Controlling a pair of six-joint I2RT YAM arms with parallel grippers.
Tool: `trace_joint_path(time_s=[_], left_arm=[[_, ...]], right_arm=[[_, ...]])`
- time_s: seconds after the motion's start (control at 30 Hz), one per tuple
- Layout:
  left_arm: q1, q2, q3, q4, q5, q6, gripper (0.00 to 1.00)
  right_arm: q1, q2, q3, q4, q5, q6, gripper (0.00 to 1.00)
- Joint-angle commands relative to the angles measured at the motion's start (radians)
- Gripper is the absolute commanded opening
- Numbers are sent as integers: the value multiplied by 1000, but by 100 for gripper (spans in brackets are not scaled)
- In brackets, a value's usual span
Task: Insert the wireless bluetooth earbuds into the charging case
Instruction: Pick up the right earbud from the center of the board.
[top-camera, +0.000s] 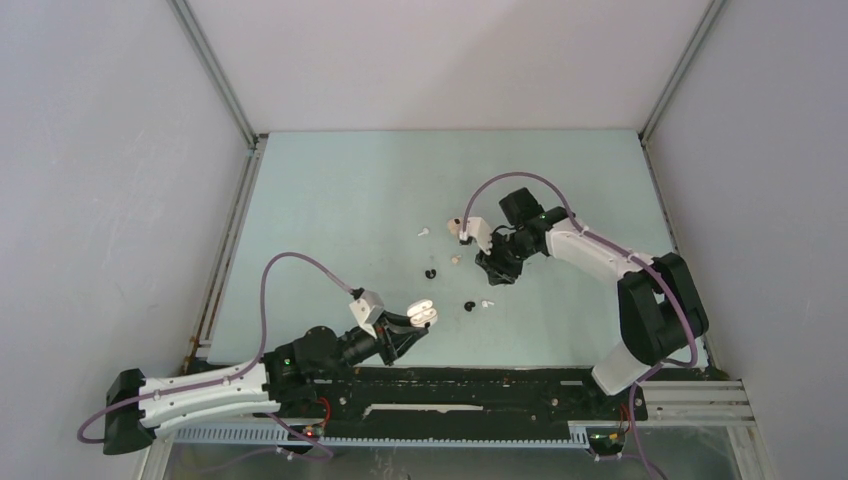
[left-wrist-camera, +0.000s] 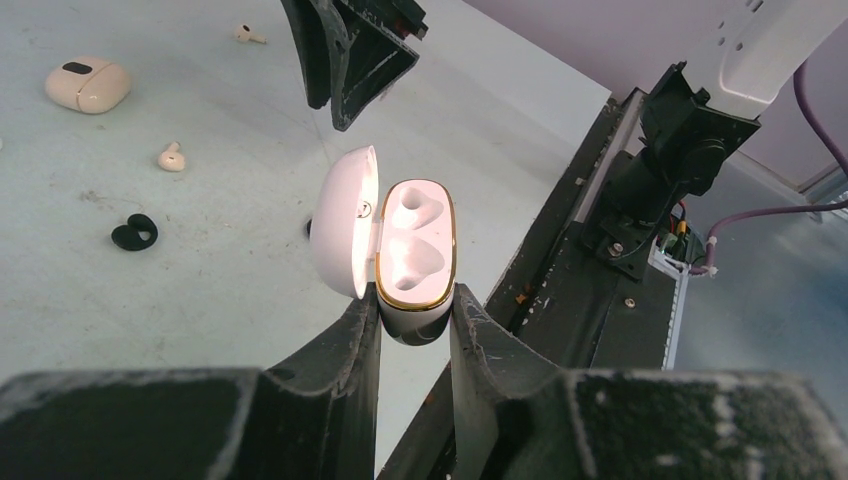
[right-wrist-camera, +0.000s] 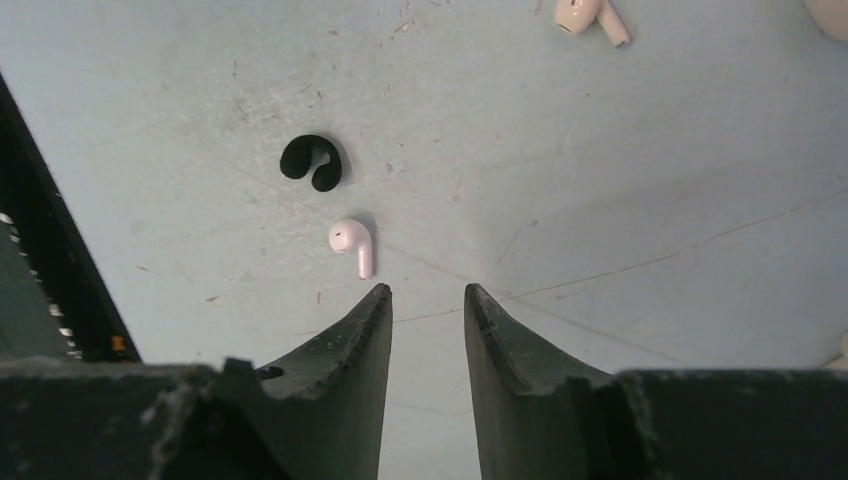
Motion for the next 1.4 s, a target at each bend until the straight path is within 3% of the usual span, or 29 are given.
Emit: trace_joint_path(time_s=[0.0,0.2,0.67,1.0,1.37], left_arm=[[-5,-16,22,10,-4,-18,0],[-6,-58,4,6,-16,-27,0],[-6,-48,-3,15,-11,-31,0],[-6,-57,-10,6,-14,-35,0],[-6,-66,-2,-22,-16,-25,0]], right_arm=[[64,24,-39,41,58,-129,37],[114,64,-48,66,81,-123,42],[136,150,-21,17,31,-112,43],[147,189,-1,-10,33,-105,36],[193,173,0,2,136,-46,35]])
